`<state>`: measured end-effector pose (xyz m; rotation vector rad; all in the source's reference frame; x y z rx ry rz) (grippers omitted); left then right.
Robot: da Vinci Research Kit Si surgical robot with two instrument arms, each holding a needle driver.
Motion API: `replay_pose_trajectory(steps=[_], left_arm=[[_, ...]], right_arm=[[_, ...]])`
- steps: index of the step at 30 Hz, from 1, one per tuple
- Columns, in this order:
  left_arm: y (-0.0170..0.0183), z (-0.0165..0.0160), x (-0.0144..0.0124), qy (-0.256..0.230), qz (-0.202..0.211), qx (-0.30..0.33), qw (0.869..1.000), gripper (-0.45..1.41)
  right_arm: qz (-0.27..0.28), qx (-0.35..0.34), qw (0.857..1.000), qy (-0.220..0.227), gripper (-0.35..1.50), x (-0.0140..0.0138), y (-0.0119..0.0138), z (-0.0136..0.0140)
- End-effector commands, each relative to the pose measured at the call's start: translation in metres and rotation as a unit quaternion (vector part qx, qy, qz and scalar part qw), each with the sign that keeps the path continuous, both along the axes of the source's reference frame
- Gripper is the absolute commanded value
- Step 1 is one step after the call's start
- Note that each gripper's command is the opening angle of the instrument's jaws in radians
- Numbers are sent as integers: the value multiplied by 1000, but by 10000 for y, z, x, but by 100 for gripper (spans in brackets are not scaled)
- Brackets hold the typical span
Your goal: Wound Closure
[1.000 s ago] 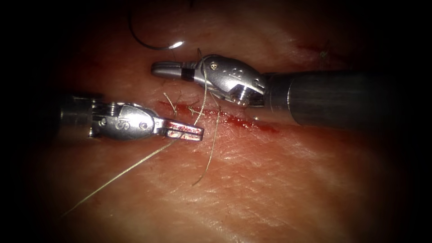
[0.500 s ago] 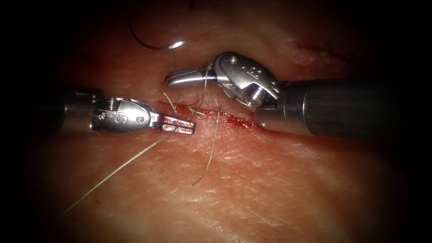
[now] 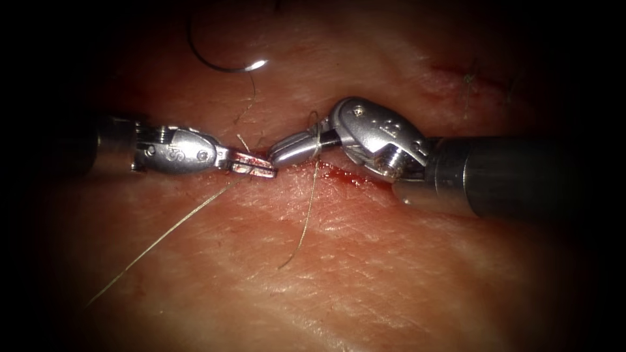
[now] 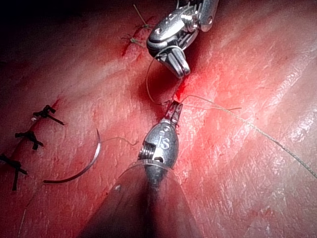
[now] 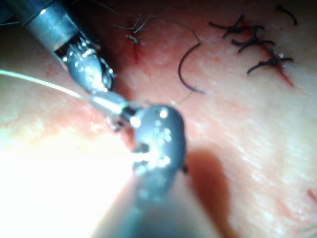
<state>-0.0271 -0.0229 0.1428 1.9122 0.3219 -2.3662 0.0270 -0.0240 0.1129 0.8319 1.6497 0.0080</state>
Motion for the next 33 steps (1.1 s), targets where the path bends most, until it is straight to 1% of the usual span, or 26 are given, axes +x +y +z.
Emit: replay_pose_trajectory(steps=[1, 3, 4, 6, 8, 11, 15, 17, 18, 21, 23, 24, 25, 27, 28, 33], left_arm=[[-2, 7, -6, 0, -1, 3, 1000, -45], [-2, 11, -7, 3, 0, 4, 1000, -45], [-2, 13, -7, 4, 1, 4, 1000, -45], [-2, 18, -8, 7, -2, 7, 1000, -45], [-4, 22, -10, 8, 0, 8, 1000, -45], [-7, 33, -10, 14, 5, 9, 1000, -45], [-7, 35, -8, 15, 6, 11, 1000, -45], [-6, 36, -6, 15, 7, 11, 1000, -45], [-6, 36, -6, 15, 7, 11, 1000, -45], [-6, 36, -5, 17, 10, 11, 1000, -45], [-6, 36, -4, 18, 11, 11, 1000, -45], [-7, 36, -3, 19, 12, 10, 1000, -45], [-7, 36, -3, 19, 12, 10, 1000, -45], [-9, 36, -3, 19, 12, 10, 1000, -45], [-9, 36, -3, 19, 12, 10, 1000, -45], [-13, 36, -4, 22, 14, 9, 1000, -45]], right_arm=[[-6, -10, 1000, 3, 46, 7, -6, 8], [-15, -23, 1000, 5, 69, 9, -10, 7], [-19, -29, 999, 6, 78, 9, -12, 7], [-33, -44, 998, 3, 84, 11, -17, 5], [-53, -59, 997, 2, 84, 14, -23, 3], [-83, -81, 993, -6, 91, 21, -31, 0], [-97, -98, 990, -8, 93, 21, -32, -1], [-119, -123, 985, -11, 89, 20, -35, 0], [-119, -123, 985, -11, 89, 20, -35, 0], [-148, -145, 978, -19, 88, 21, -46, 4], [-171, -162, 971, -26, 88, 21, -57, 7], [-190, -176, 966, -28, 89, 22, -68, 12], [-190, -176, 966, -28, 89, 22, -68, 12], [-205, -188, 960, -23, 89, 21, -81, 18], [-205, -188, 960, -23, 89, 21, -81, 18], [-232, -214, 948, -32, 88, 21, -99, 27]])
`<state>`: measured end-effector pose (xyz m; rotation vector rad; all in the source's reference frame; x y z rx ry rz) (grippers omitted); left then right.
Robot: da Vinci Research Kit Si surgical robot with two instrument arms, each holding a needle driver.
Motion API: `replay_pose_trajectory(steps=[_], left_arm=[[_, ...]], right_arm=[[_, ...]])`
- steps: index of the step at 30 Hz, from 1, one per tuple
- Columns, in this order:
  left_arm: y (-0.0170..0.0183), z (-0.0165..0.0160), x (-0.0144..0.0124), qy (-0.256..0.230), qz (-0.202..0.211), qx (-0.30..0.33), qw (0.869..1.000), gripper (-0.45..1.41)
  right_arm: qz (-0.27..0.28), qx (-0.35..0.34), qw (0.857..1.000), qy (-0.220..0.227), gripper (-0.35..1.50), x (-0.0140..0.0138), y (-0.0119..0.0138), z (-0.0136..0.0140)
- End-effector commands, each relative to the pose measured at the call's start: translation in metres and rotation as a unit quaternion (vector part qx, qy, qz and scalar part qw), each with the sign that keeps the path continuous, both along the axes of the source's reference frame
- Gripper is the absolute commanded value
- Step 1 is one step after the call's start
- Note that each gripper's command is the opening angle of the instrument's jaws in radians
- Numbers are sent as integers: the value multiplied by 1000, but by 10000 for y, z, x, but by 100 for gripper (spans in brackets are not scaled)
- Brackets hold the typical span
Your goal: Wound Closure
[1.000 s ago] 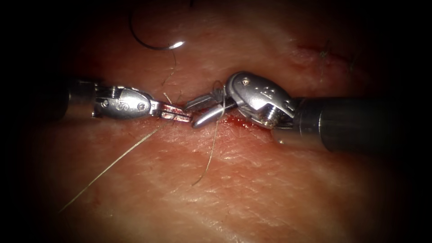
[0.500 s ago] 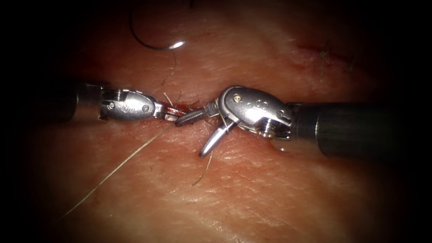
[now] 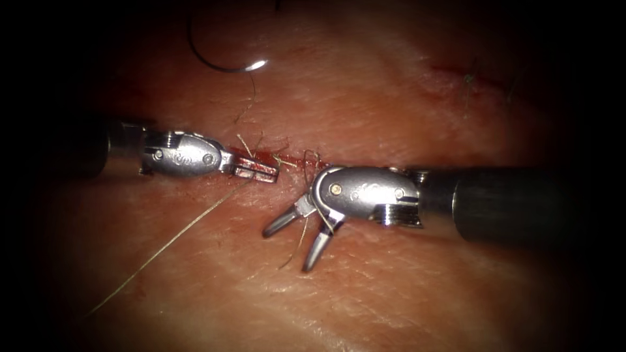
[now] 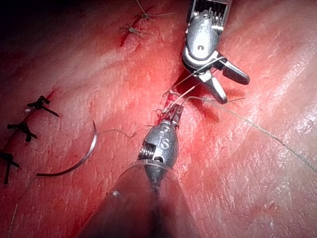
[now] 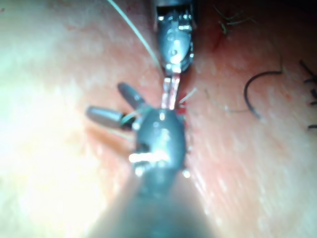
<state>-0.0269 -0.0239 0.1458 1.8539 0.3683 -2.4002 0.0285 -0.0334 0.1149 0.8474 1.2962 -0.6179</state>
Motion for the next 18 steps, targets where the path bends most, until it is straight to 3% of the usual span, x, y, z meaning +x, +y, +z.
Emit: replay_pose_trajectory(steps=[1, 11, 12, 13, 14, 15, 18], left_arm=[[-4, 5, -6, 0, 1, 0, 1000, -45], [-10, 1, -6, -1, 1, 0, 1000, -45], [-10, 1, -6, -1, 1, 1, 1000, -45], [-10, 1, -6, -1, 1, 1, 1000, -45], [-11, 0, -6, -1, 2, 1, 1000, -45], [-11, 0, -6, -1, 2, 1, 1000, -45], [-11, -1, -5, -1, 2, 1, 1000, -45]], right_arm=[[-6, -5, 1000, -2, 88, 7, -9, 9], [-29, -49, 998, -34, 74, 15, -20, 35], [-31, -51, 997, -42, 51, 15, -20, 41], [-31, -51, 997, -42, 51, 15, -20, 41], [-34, -52, 997, -50, 22, 15, -21, 43], [-48, -59, 995, -65, -35, 15, -21, 46], [-60, -71, 992, -80, -35, 14, -21, 50]])
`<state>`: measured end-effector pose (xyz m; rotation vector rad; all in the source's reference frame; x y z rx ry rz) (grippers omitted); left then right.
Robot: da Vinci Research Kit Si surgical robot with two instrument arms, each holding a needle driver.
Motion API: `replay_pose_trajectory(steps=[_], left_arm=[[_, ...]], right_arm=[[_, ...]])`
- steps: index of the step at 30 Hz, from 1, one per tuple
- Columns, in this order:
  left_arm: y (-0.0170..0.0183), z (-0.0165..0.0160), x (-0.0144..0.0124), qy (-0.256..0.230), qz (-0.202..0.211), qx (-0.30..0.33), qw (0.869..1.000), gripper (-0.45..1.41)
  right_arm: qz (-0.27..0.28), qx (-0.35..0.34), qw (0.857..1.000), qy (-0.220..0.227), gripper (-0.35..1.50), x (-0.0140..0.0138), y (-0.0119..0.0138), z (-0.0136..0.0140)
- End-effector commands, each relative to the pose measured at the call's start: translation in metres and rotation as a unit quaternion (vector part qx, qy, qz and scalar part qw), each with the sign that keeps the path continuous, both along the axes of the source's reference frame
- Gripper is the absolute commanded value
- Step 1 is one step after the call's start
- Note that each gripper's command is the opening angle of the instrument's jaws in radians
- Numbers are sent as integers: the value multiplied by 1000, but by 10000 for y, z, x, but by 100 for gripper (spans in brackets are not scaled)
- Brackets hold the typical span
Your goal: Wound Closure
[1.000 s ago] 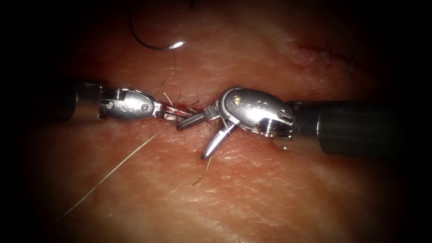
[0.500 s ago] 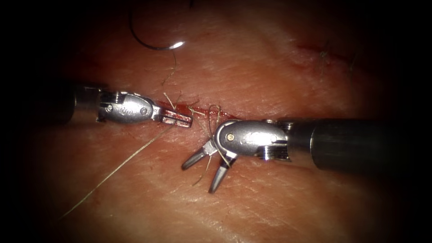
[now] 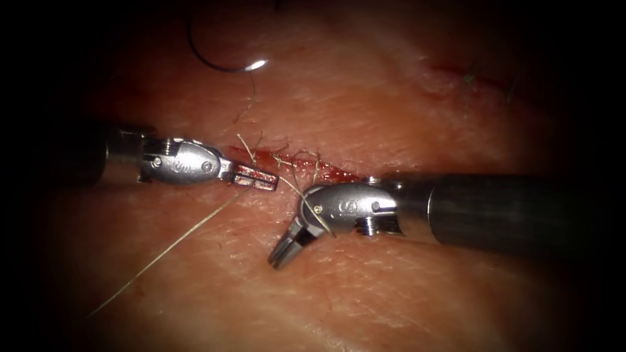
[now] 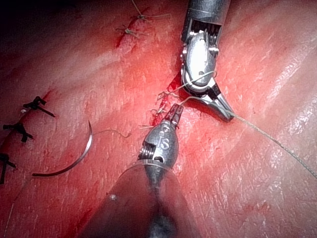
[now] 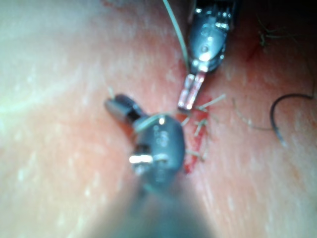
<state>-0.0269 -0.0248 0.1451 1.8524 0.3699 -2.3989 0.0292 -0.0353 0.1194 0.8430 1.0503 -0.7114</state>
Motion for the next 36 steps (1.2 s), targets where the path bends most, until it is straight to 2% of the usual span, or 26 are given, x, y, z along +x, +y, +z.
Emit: replay_pose_trajectory(steps=[1, 6, 9, 18, 24, 36], left_arm=[[-3, 6, -5, -1, 1, 1, 1000, -45], [-7, -1, -2, -2, 2, 2, 1000, -45], [-14, -5, 0, -3, 4, 2, 1000, -45], [-48, -18, 4, -5, 9, 1, 1000, -45], [-76, -22, 5, -3, 11, 0, 1000, -45], [-150, -63, 1, -2, 14, 1, 1000, -45]], right_arm=[[-3, 0, 1000, -3, -35, 5, -2, 6], [-22, 17, 999, -17, -35, -1, -1, 2], [-12, 13, 1000, -23, -35, -3, 3, 0], [84, 34, 996, 0, -35, -16, 53, -19], [119, 35, 992, -3, -35, -24, 72, -22], [198, 29, 980, -24, -35, -43, 114, 1]])
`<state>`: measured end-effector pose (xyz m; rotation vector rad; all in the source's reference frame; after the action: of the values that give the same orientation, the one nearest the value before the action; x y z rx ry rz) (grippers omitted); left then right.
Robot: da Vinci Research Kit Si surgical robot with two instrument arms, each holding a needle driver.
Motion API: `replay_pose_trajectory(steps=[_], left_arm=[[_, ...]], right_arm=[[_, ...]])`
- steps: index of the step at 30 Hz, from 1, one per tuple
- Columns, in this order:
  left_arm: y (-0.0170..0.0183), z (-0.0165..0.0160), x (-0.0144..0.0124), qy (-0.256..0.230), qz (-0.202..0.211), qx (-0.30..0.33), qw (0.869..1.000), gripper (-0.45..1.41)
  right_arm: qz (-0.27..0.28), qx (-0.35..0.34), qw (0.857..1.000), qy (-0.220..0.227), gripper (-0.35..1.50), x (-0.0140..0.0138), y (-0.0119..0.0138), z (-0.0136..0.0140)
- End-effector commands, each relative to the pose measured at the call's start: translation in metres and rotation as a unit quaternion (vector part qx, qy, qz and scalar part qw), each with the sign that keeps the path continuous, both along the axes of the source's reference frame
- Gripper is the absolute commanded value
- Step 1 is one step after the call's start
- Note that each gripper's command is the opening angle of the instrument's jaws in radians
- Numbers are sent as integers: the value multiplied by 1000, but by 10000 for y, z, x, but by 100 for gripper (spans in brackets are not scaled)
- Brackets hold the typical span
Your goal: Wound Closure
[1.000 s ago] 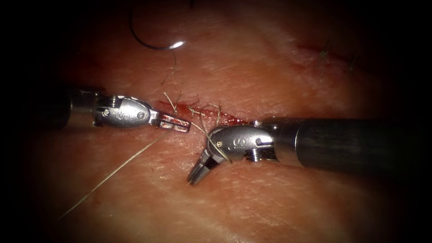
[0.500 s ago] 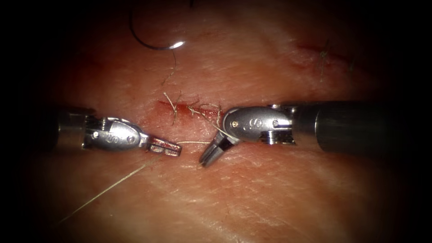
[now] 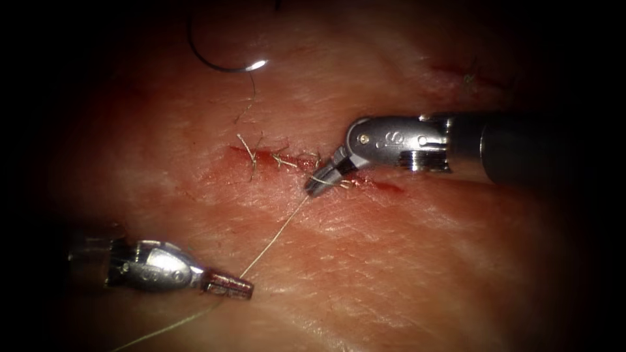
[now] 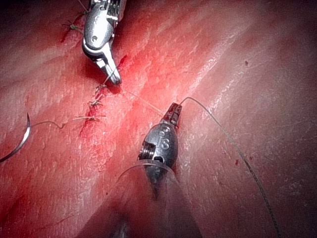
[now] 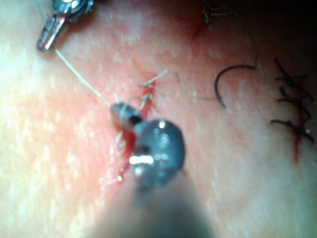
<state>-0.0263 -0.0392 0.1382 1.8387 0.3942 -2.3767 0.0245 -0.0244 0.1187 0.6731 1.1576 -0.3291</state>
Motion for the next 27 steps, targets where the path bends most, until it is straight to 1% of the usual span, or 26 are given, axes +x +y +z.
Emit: replay_pose_trajectory(steps=[1, 8, 12, 13, 19, 24, 26, 27], left_arm=[[-13, 0, -7, 1, 0, 3, 1000, -45], [-47, -31, -12, -1, 5, 3, 1000, -45], [-60, -37, -9, 1, 5, 9, 1000, -45], [-69, -38, -5, 1, 5, 9, 1000, -45], [-86, -40, 4, 2, 8, 16, 1000, -45], [-98, -42, 16, 5, 6, 22, 1000, -45], [-109, -39, 19, 7, 2, 26, 1000, -45], [-109, -39, 19, 7, 2, 26, 1000, -45]], right_arm=[[7, -2, 1000, -3, -35, 3, 8, 10], [46, -11, 999, -13, -35, -8, 39, 18], [63, -12, 998, -26, -35, -12, 52, 25], [68, -12, 997, -27, -35, -13, 55, 28], [70, -15, 997, -28, -35, -14, 58, 31], [69, -16, 997, -27, -35, -16, 61, 33], [69, -15, 997, -27, -35, -17, 64, 35], [69, -15, 997, -27, -35, -17, 64, 35]])
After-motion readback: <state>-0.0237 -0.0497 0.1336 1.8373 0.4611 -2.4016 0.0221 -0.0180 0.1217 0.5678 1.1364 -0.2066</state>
